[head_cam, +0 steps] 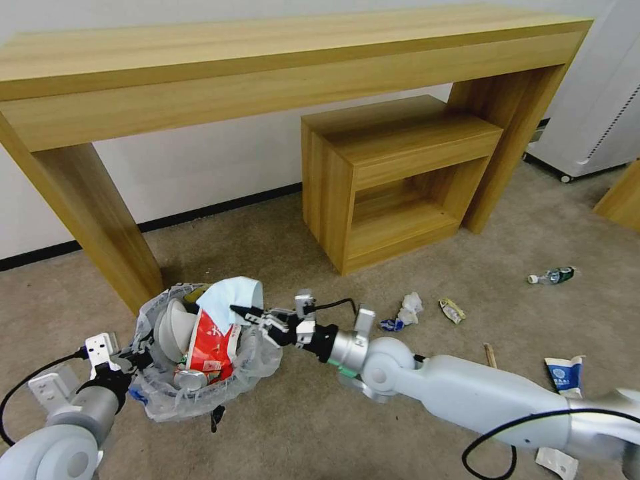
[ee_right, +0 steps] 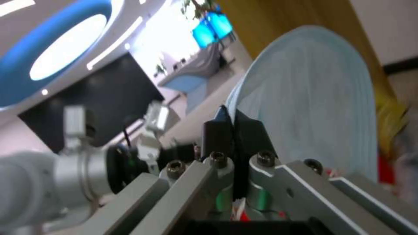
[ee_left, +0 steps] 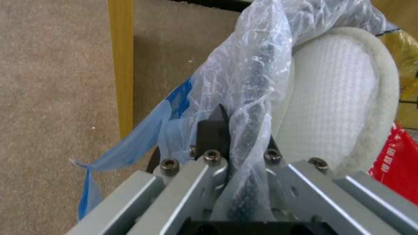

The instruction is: Pick up the trash bin and place the garbage on the floor into it.

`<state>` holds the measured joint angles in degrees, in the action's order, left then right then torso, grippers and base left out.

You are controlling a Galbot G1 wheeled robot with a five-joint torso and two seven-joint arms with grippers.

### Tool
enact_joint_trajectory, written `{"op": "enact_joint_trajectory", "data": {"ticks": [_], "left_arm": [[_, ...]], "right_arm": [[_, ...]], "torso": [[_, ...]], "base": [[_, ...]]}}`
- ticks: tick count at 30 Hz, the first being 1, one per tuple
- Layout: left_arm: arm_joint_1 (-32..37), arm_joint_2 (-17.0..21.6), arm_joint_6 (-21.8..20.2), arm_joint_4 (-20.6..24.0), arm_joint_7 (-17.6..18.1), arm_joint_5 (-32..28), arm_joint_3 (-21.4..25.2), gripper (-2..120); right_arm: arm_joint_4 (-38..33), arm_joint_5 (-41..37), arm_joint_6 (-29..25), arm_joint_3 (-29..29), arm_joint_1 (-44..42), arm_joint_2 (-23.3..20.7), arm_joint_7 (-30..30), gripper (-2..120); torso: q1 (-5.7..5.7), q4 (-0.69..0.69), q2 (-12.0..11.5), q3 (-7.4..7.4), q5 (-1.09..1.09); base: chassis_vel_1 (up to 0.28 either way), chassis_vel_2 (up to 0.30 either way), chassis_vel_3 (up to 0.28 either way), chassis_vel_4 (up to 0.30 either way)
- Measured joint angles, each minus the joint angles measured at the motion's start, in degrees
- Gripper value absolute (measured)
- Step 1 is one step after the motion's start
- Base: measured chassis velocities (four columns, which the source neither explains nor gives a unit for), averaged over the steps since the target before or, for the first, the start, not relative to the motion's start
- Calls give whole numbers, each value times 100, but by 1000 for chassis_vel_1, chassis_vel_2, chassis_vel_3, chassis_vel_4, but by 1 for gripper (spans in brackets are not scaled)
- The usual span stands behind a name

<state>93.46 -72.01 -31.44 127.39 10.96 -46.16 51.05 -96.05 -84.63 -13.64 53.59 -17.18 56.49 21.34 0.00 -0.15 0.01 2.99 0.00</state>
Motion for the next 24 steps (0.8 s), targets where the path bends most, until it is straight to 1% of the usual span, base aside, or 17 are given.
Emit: {"op": "enact_joint_trajectory", "data": {"ticks": [3,4,6,7,9,10,12,13,16,17,22,24], "left_arm": [[10,-24,-1,21,-6,16,-8,1],[10,-24,-1,21,-6,16,-8,1],[12,-35,-1,43,-8,21,-12,1],[12,-35,-1,43,-8,21,-12,1],[20,-60,-1,80,-11,23,-21,1],[20,-60,-1,80,-11,23,-21,1],[29,-64,-1,100,-15,27,-23,1],[29,-64,-1,100,-15,27,-23,1],[35,-63,1,128,-19,28,-23,1],[35,-63,1,128,-19,28,-23,1],[58,-67,12,160,-20,52,-50,1],[67,-69,15,171,-24,58,-63,1]], "right_arm": [[132,-74,28,314,183,268,-213,0],[132,-74,28,314,183,268,-213,0],[272,-70,47,513,226,480,-334,0],[272,-70,47,513,226,480,-334,0],[424,-30,57,658,225,697,-399,0],[424,-30,57,658,225,697,-399,0],[582,3,81,745,169,919,-516,0],[582,3,81,745,169,919,-516,0],[831,70,135,821,114,1165,-668,0],[831,70,135,821,114,1165,-668,0],[1224,124,232,860,80,1533,-950,0],[1296,139,248,862,81,1590,-979,0]], "torso": [[0,0,0,0,1],[0,0,0,0,1],[0,0,0,0,0],[0,0,0,0,0],[0,0,0,0,0],[0,0,0,0,0],[0,0,0,0,0],[0,0,0,0,0],[0,-1,0,0,1],[0,-1,0,0,1],[0,0,0,0,1],[0,0,0,-1,0]], "base": [[0,0,0,0],[0,0,0,0],[0,0,0,0],[0,0,0,0],[0,0,0,0],[0,0,0,0],[0,0,0,0],[0,0,0,0],[0,0,0,0],[0,0,0,0],[0,0,0,0],[0,0,0,0]]}}
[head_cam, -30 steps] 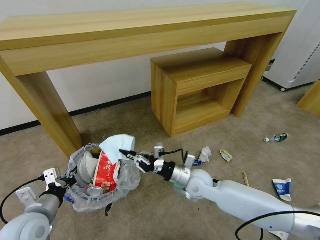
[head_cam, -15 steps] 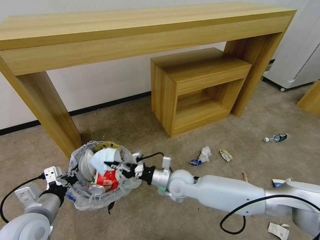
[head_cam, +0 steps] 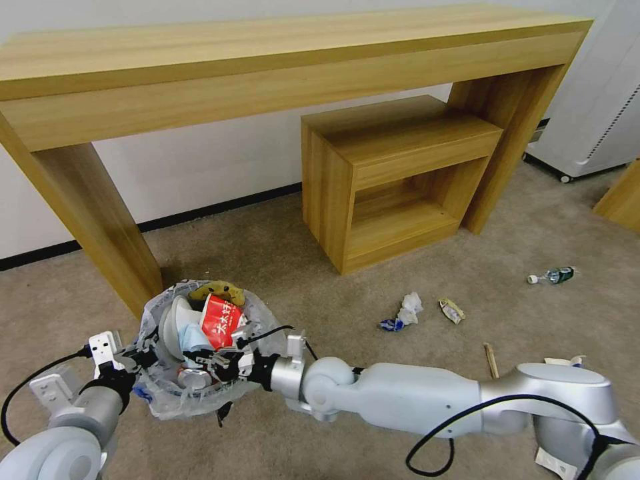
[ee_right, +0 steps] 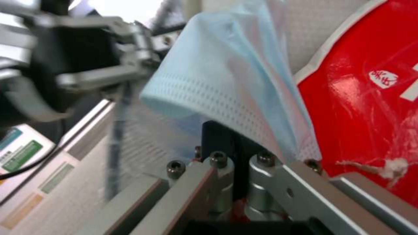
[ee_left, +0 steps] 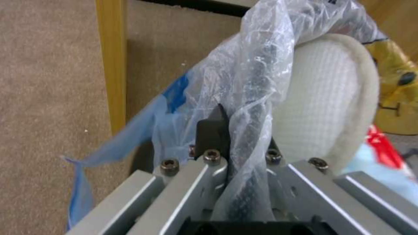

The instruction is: Pick up the trash bin and place the garbage on the floor into it.

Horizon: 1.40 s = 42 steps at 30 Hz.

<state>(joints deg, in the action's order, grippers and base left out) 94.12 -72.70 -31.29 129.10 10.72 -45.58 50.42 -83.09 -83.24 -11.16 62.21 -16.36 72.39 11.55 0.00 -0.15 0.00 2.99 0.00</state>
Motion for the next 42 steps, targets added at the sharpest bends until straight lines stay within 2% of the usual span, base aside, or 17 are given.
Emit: {"op": "enact_joint_trajectory", "data": {"ticks": [5,10,12,15,17,19,20,23,24,27,30,31,32,34,36,37,42], "left_arm": [[22,-13,2,7,-37,25,-29,1],[-18,9,3,-66,-47,18,-31,1],[-35,16,4,-99,-51,16,-35,1],[-72,29,3,-206,-50,27,-53,1],[-83,31,3,-220,-50,29,-59,1],[-115,44,2,-246,-51,18,-64,1],[-115,44,2,-246,-51,18,-64,1],[-133,81,-9,-268,-39,-9,-52,1],[-133,81,-9,-268,-39,-9,-52,1],[-141,110,-11,-339,-33,-20,-28,1],[-141,117,-11,-343,-32,-27,-25,1],[-144,125,-11,-345,-32,-38,-24,1],[-144,125,-11,-345,-32,-38,-24,1],[-146,132,-11,-356,-32,-45,-23,1],[-147,137,-11,-369,-32,-45,-23,1],[-149,146,-11,-389,-31,-44,-23,1],[-162,150,-11,-421,-31,-37,-31,1]], "right_arm": [[185,48,-7,-8,0,164,-140,0],[-56,48,-68,-54,73,43,-103,1],[-197,19,-49,-70,98,-25,-107,6],[-655,-63,-4,-94,165,-227,-196,21],[-790,-74,9,-98,193,-304,-203,24],[-1027,-96,27,-106,240,-455,-231,34],[-1027,-96,27,-106,240,-455,-231,34],[-1190,-94,30,-148,264,-627,-234,48],[-1190,-94,30,-148,264,-627,-234,48],[-1336,-84,45,-233,238,-781,-263,64],[-1371,-62,47,-247,222,-829,-269,69],[-1400,-35,48,-288,194,-887,-273,78],[-1400,-35,48,-288,194,-887,-273,78],[-1443,-26,48,-382,146,-928,-285,88],[-1476,-23,45,-443,115,-955,-285,91],[-1530,-21,40,-524,69,-1002,-285,96],[-1628,-28,77,-658,-36,-1130,-291,100]], "torso": [[0,0,0,0,0],[0,0,0,0,0],[0,-1,0,0,0],[0,-1,0,0,0],[0,0,0,0,0],[0,-1,0,0,0],[0,-1,0,0,0],[0,-1,0,0,0],[0,-1,0,0,0],[0,0,0,0,0],[0,0,0,0,0],[0,-1,0,0,0],[0,-1,0,0,0],[0,-1,0,0,-1],[0,0,0,0,-1],[0,0,0,0,-1],[0,-1,0,0,-1]], "base": [[0,0,0,0],[0,0,0,0],[0,0,0,0],[0,0,0,0],[0,0,0,0],[0,0,0,0],[0,0,0,0],[0,0,0,0],[0,0,0,0],[0,0,0,0],[0,0,0,0],[0,0,0,0],[0,0,0,0],[0,0,0,0],[0,0,0,0],[0,0,0,0],[0,0,0,0]]}}
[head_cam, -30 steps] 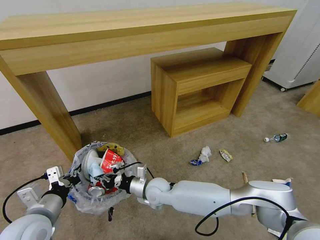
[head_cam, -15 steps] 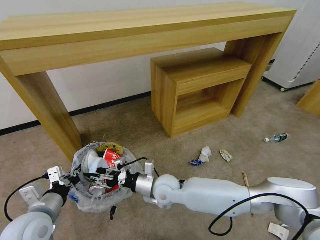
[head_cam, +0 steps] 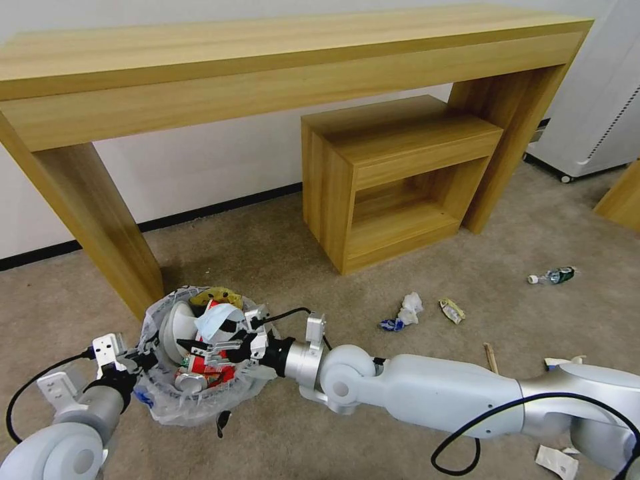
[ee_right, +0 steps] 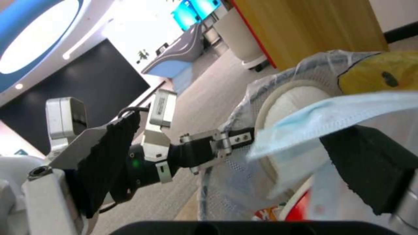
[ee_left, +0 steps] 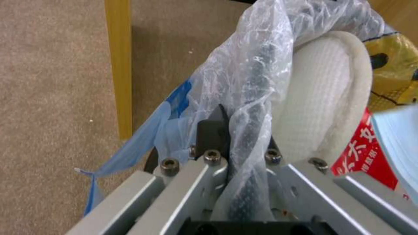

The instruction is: Pick up the trash bin and place the garbage on the floor into it.

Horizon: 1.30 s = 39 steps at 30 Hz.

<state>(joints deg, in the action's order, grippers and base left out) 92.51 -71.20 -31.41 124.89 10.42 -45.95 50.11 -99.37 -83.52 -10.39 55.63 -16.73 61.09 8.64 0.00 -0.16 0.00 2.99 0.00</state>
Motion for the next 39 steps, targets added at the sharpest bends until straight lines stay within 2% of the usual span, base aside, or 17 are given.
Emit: {"op": "enact_joint_trajectory", "data": {"ticks": [5,13,15,16,19,20,23,30,39], "left_arm": [[-27,-34,0,6,5,-3,-28,1],[-5,-117,37,80,-72,33,-69,1],[-24,-123,52,75,-85,34,-74,1],[-24,-123,52,75,-85,34,-74,1],[-48,-117,57,19,-91,30,-76,1],[-124,-73,57,-100,-82,16,-77,1],[-178,-35,57,-189,-59,-3,-77,1],[-211,3,48,-225,-24,-42,-66,1],[-181,-49,46,-150,-10,-55,-56,1]], "right_arm": [[112,22,43,179,-39,77,-131,100],[498,-332,254,522,60,631,-680,100],[444,-629,562,482,126,686,-1046,100],[444,-629,562,482,126,686,-1046,100],[309,-710,669,465,186,583,-1161,100],[-66,-839,727,428,279,281,-1304,100],[-323,-892,735,393,340,81,-1410,100],[-646,-1017,795,329,401,-134,-1612,100],[-831,-1165,1234,197,317,-259,-2357,100]], "torso": [[0,0,0,0,0],[0,2,0,0,1],[0,2,0,0,1],[0,2,0,0,1],[0,1,0,0,0],[0,0,0,0,1],[0,-1,0,0,0],[0,1,0,0,0],[0,0,0,0,0]], "base": [[0,0,0,0],[0,0,0,0],[0,0,0,0],[0,0,0,0],[0,0,0,0],[0,0,0,0],[0,0,0,0],[0,0,0,0],[0,0,0,0]]}}
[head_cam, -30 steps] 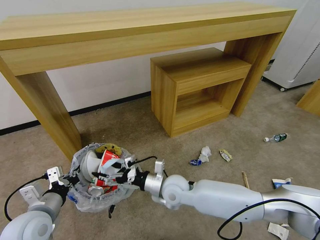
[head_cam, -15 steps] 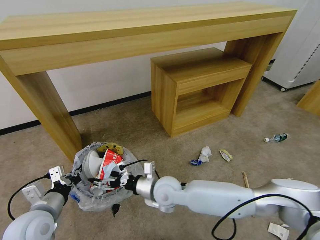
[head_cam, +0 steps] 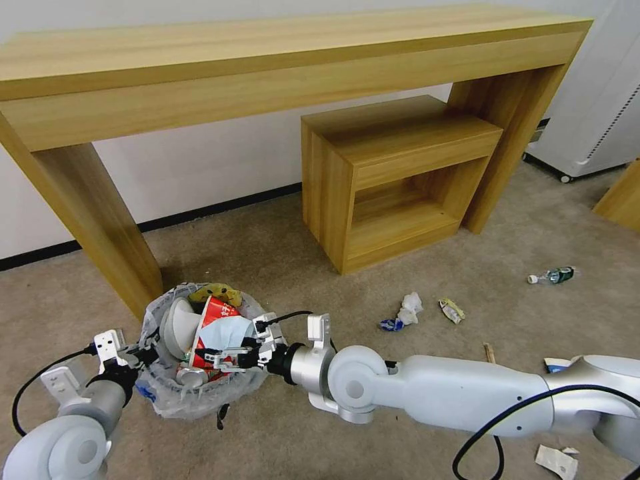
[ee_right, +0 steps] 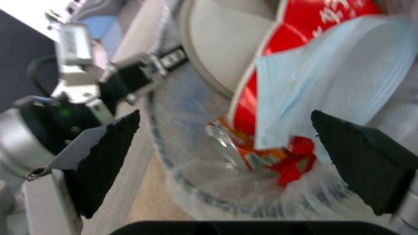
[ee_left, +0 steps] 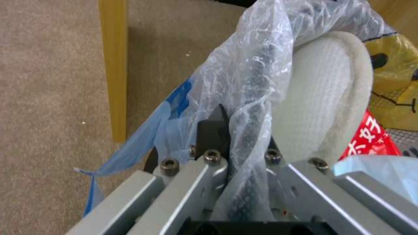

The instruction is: Pick up the trash bin and place the garbage on the floor into it.

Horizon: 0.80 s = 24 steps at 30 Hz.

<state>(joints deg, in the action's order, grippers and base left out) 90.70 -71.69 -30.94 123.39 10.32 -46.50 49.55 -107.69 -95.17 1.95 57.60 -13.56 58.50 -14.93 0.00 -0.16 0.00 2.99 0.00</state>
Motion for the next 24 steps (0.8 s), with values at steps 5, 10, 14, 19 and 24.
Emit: {"op": "enact_joint_trajectory", "data": {"ticks": [5,10,14,19,24], "left_arm": [[20,-22,9,43,-14,14,-10,1],[-3,-2,16,6,-24,12,-5,1],[-61,36,24,-112,-26,4,1,1],[-118,46,25,-223,-15,9,-5,1],[-122,-19,24,-255,-15,60,-48,1]], "right_arm": [[107,31,133,-39,-86,164,-319,100],[80,-39,160,-52,-60,181,-392,100],[-41,-28,130,-145,-70,67,-385,100],[-297,1,98,-338,-153,-154,-394,100],[-454,69,75,-471,-242,-266,-384,100]], "torso": [[0,1,0,0,0],[0,1,0,0,0],[0,0,0,0,0],[0,-1,0,0,0],[0,1,0,0,0]], "base": [[0,0,0,0],[0,0,0,0],[0,0,0,0],[0,0,0,0],[0,0,0,0]]}}
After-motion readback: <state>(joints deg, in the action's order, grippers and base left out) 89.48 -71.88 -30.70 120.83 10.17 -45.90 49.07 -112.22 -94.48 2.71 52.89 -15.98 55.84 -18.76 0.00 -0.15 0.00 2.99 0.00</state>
